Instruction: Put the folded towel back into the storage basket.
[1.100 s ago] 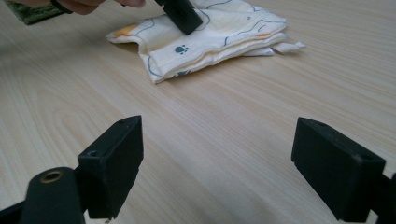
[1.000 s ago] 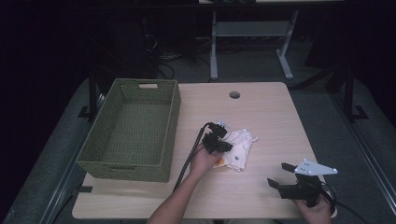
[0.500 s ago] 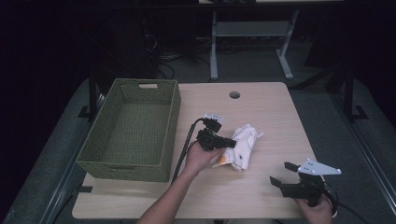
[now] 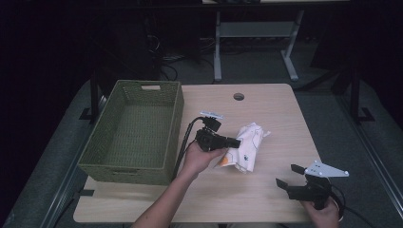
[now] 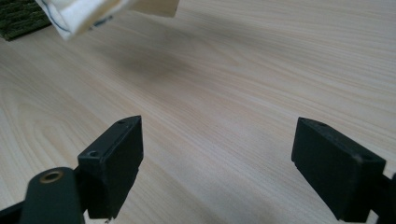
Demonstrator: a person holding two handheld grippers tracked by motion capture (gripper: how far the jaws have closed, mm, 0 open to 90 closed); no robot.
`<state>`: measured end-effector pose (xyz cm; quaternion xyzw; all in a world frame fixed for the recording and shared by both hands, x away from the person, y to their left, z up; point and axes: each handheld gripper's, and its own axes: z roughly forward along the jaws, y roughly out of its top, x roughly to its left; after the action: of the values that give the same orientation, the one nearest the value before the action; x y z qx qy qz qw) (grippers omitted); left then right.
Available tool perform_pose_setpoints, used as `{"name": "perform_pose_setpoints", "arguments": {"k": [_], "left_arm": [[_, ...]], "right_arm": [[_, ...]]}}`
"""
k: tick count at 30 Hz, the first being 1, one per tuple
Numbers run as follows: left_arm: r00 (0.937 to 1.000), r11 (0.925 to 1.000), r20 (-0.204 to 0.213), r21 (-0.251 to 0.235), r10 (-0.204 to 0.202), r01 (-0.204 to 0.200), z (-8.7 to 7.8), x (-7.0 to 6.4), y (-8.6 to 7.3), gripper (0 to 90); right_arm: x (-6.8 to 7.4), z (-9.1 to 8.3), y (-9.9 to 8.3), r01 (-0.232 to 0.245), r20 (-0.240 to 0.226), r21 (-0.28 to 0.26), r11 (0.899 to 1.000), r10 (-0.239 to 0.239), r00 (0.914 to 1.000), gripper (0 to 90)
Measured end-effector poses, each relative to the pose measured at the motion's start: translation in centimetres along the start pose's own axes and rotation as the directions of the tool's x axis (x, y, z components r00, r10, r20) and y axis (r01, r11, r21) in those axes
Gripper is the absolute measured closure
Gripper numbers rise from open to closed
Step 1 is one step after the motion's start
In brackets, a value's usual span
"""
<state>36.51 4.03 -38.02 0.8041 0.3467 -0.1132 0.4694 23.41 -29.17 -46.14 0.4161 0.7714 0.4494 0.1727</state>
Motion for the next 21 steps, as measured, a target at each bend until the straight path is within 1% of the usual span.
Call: {"name": "perform_pose_setpoints", "arguments": {"k": [4,9,13,14,16,17,21], "left_arm": [[1.0,1.0,0.005,-0.007,-0.001,0.001,-0.7,0.1,0.1,82.2],[0.9999,0.9998,0.015,-0.019,-0.001,0.001,-1.8,0.0,0.1,82.2],[0.9995,0.9996,0.03,-0.027,-0.007,0.008,-2.7,-0.2,0.3,82.0],[0.9996,0.9996,0.03,-0.029,-0.003,0.004,-2.9,-0.3,0.3,82.0],[0.9998,0.9997,0.013,-0.019,0.013,-0.013,-3.3,-0.5,0.5,81.8],[0.9998,0.9997,0.013,-0.019,0.013,-0.013,-3.3,-0.5,0.5,81.8],[0.9997,0.9997,0.02,-0.019,0.014,-0.014,-4.3,-0.3,0.6,81.7]], "right_arm": [[0.0,0.0,0.0,0.002,0.003,0.001,1.0,-0.002,1.0,16.3],[0.0,0.1,0.0,0.003,0.001,0.001,1.0,-0.003,1.0,16.2],[0.1,0.0,0.0,0.004,0.006,0.002,1.0,-0.004,1.0,16.2],[0.0,0.0,0.0,0.004,0.006,0.0,1.0,-0.004,1.0,16.2],[0.0,0.0,0.0,0.001,0.007,0.001,1.0,-0.001,1.0,16.2],[0.0,0.0,0.0,0.001,0.007,0.001,1.0,-0.001,1.0,16.2],[0.0,0.1,0.0,0.003,0.009,0.004,1.0,-0.003,1.0,16.2]]}}
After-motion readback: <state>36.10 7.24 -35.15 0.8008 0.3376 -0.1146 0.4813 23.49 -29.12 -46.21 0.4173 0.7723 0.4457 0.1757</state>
